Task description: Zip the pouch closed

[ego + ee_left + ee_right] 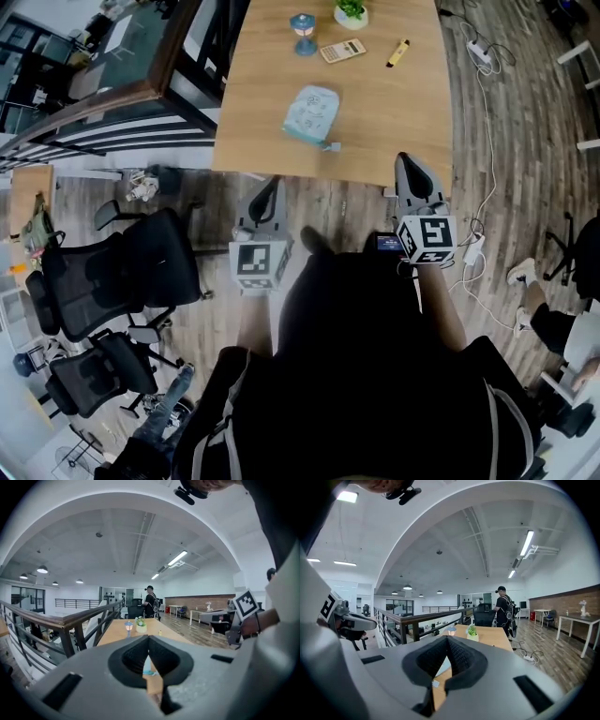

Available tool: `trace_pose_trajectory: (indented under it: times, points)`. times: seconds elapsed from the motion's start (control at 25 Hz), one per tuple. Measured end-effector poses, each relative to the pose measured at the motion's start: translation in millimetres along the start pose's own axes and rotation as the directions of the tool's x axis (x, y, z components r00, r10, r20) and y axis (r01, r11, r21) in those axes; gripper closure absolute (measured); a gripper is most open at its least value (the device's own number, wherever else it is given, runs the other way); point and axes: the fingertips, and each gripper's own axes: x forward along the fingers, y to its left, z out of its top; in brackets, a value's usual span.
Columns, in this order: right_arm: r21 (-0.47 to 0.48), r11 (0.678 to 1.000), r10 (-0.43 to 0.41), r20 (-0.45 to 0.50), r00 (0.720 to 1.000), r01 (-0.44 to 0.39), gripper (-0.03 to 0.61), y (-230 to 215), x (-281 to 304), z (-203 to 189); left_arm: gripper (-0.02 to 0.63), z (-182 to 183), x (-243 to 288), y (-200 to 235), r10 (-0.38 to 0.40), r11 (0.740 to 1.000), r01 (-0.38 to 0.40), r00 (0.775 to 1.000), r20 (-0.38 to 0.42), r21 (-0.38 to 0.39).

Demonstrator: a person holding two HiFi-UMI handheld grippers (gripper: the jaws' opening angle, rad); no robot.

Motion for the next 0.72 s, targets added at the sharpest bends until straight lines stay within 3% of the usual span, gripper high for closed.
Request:
trace_pose_trajectory:
  times: [0.36,0.52,0.72]
  points:
    - [-0.062,0.998,-0.036,-0.064,0.997,0.032,0.565,26,32,-2,0.614,-20,0,26,-0.059,0.997,0.06,0.998,0.01,-0.04]
    - [-0.082,0.996,-0.035,-0.092,0.995,0.027,0.565,40,41,-5,0.614,-37,6,38,-0.073,0.997,0.073,0.997,-0.012,-0.019]
    - [-0.115,0.993,-0.024,-0.132,0.991,0.009,0.565,59,51,-6,0.614,-43,10,50,-0.095,0.992,0.095,0.995,0.007,-0.079]
